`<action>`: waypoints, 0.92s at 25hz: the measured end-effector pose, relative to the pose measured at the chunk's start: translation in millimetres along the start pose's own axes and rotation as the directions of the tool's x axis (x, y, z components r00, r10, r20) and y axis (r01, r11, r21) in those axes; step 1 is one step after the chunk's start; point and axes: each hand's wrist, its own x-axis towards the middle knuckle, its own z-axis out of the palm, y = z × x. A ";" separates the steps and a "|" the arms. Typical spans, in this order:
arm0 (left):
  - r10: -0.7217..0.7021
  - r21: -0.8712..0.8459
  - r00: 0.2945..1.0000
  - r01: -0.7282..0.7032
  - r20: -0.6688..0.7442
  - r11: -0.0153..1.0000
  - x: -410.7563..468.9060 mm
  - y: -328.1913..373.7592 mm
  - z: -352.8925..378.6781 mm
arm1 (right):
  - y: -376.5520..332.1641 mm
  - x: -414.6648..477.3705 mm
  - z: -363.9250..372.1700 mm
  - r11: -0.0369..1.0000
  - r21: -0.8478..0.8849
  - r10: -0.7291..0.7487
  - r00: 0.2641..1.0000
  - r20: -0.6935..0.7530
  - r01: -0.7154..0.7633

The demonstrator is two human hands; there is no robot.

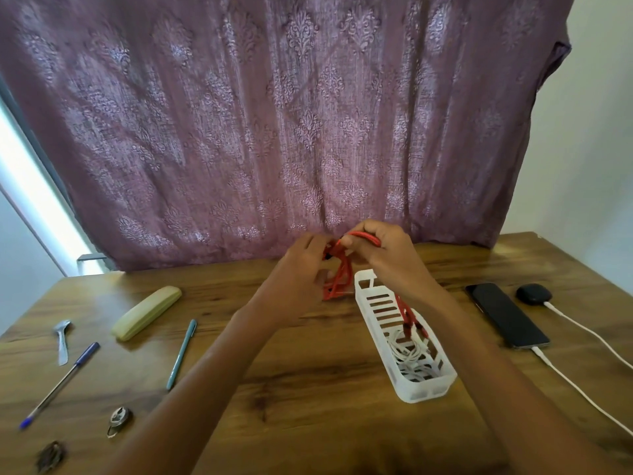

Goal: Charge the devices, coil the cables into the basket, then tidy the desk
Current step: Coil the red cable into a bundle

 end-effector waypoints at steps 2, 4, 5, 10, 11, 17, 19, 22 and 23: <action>-0.037 -0.030 0.998 0.039 0.042 0.999 -1.1 4.0 2.2 | 1.2 -0.9 -1.4 0.995 0.096 0.022 0.997 0.074 -0.029; -0.079 -0.001 0.996 0.079 0.037 0.997 -2.7 4.1 8.2 | 4.8 -1.7 0.1 0.999 0.042 0.016 1.000 0.011 -0.016; -0.111 0.020 0.994 0.111 0.005 0.994 -3.0 3.3 10.9 | 8.3 -1.6 0.4 0.993 -0.115 -0.032 0.994 -0.108 0.020; -0.307 0.020 0.947 0.310 -0.095 0.950 0.2 -2.2 19.7 | 14.4 -17.9 11.8 0.664 -0.725 -0.597 0.714 -0.367 0.182; -0.337 -0.017 0.935 0.338 -0.109 0.941 1.7 -2.9 20.7 | 14.2 -24.9 20.5 0.676 -0.708 -0.597 0.716 -0.362 0.206; -0.623 -0.425 0.782 0.552 -0.036 0.717 2.9 9.6 20.0 | 16.6 -33.3 36.3 0.974 -0.214 0.040 0.984 -0.171 -0.077; -0.670 -0.468 0.742 0.594 0.004 0.655 2.1 8.8 21.3 | 12.9 -29.7 31.0 0.986 -0.101 0.129 0.989 -0.074 -0.136; -0.700 -0.489 0.714 0.609 -0.005 0.625 1.6 11.9 23.4 | 8.8 -30.3 28.1 0.988 -0.096 0.124 0.992 -0.014 -0.125; -0.708 -0.488 0.706 0.613 -0.015 0.622 1.7 12.0 23.3 | 7.6 -31.7 28.2 0.985 -0.128 0.114 0.993 -0.004 -0.114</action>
